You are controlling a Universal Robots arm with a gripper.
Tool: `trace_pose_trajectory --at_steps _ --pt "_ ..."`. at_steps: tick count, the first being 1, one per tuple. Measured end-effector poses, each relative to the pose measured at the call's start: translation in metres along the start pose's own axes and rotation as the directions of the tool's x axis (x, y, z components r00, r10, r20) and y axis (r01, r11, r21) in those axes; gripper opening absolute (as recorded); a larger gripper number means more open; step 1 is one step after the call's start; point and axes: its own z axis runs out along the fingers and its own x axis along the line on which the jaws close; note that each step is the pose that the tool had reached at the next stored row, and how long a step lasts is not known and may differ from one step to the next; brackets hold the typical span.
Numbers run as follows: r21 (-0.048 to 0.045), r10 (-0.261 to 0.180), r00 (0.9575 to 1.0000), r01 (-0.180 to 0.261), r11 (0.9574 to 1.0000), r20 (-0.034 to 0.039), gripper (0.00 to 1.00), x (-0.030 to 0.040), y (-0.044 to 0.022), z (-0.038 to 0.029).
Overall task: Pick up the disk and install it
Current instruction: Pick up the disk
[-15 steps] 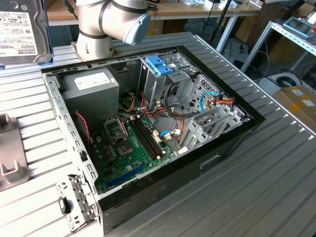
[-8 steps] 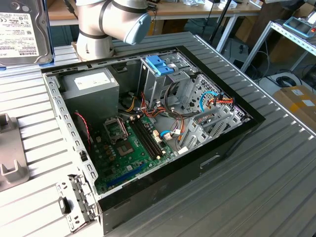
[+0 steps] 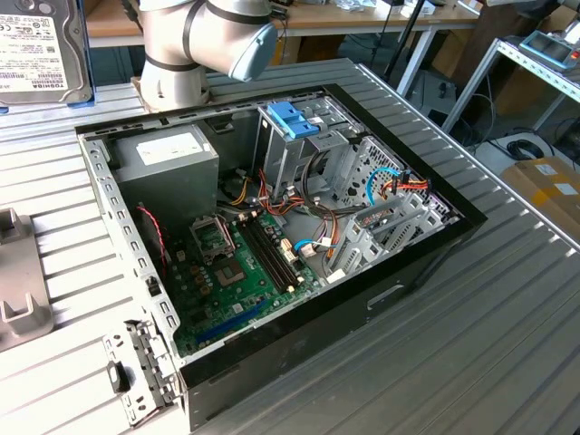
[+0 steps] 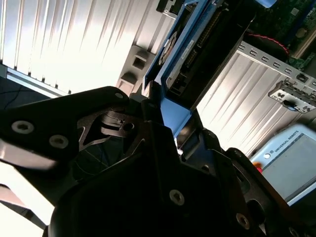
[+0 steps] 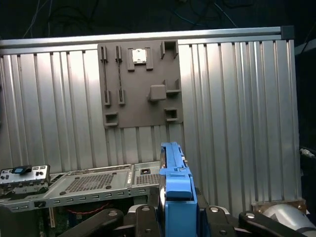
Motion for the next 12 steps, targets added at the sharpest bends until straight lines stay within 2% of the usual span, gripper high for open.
trace_pose_trajectory --at_steps 3,7,12 --pt "-0.0026 -0.027 0.9996 0.027 0.9996 -0.0004 0.37 0.0002 0.0000 0.0001" --pt "-0.0102 -0.102 0.9948 0.102 0.9948 0.0012 0.37 0.0002 0.0000 0.0003" --pt "-0.0113 -0.111 0.9938 0.111 0.9937 -0.0011 0.37 0.0001 -0.0008 0.0006"
